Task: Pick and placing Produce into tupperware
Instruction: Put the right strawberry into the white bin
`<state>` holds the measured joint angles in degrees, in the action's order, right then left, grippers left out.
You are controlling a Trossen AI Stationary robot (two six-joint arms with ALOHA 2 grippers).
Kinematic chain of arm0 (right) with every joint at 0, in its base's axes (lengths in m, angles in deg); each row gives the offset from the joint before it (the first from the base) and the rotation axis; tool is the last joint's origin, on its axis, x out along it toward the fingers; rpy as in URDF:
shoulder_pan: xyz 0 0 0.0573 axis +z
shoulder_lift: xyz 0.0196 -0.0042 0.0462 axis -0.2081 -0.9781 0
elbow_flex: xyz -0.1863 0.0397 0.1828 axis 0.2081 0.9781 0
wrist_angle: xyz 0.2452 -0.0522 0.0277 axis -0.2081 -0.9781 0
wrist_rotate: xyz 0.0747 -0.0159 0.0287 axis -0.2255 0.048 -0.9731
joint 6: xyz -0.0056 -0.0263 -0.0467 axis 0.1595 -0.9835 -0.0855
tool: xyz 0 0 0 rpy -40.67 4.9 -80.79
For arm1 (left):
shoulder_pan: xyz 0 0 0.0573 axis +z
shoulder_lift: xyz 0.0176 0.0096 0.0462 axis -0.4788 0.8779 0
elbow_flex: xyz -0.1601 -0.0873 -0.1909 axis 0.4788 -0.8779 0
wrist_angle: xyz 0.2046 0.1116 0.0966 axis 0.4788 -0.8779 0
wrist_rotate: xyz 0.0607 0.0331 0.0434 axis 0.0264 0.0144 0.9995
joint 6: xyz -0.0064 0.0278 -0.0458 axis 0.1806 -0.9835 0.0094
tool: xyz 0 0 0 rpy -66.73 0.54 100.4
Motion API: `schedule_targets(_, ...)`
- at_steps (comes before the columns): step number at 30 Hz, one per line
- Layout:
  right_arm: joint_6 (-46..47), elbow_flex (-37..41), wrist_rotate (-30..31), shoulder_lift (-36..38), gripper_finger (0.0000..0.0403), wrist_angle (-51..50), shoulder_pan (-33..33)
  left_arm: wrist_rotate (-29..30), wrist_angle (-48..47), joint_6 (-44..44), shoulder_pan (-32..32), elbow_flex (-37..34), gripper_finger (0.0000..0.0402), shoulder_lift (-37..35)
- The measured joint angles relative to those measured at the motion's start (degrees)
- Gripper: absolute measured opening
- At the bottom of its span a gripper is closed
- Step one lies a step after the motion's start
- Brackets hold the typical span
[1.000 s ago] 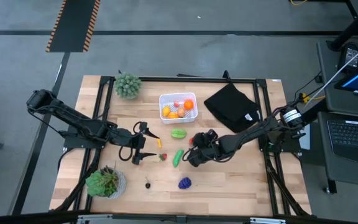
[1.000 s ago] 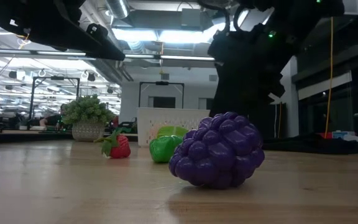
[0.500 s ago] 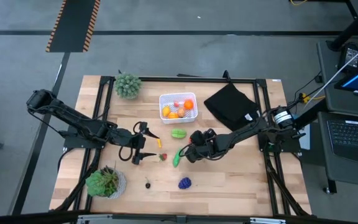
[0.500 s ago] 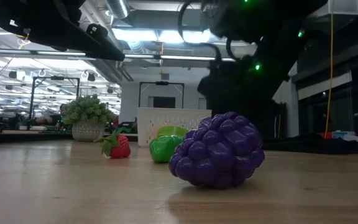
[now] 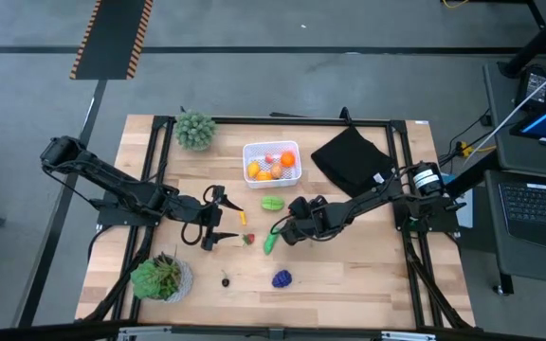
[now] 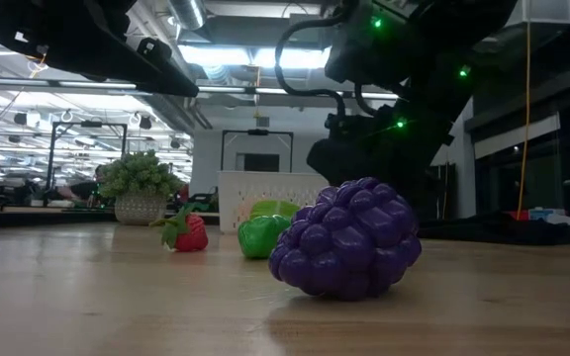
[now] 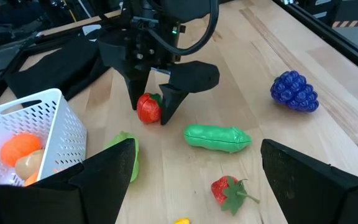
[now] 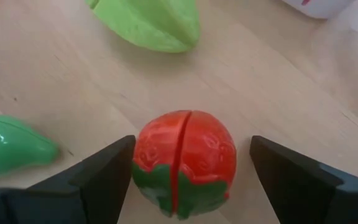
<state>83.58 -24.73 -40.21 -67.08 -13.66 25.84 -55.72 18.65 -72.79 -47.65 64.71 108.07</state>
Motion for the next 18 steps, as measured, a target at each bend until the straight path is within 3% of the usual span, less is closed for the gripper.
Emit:
schedule_targets(6, 0.1, 0.0, -0.3, 0.0, 0.0304, -0.1, 0.0, 0.0, 0.0, 0.0, 0.0, 0.0, 0.0339, 0.0)
schedule_targets(15, -0.1, 0.0, -0.6, 0.0, 0.0199, 0.0, 0.0, 0.0, 0.0, 0.0, 0.0, 0.0, 0.0339, 0.0)
schedule_targets(18, -0.1, 0.0, -0.6, 0.1, 0.0182, 0.0, 0.0, 0.0, 0.0, 0.0, 0.0, 0.0, 0.0339, 0.0)
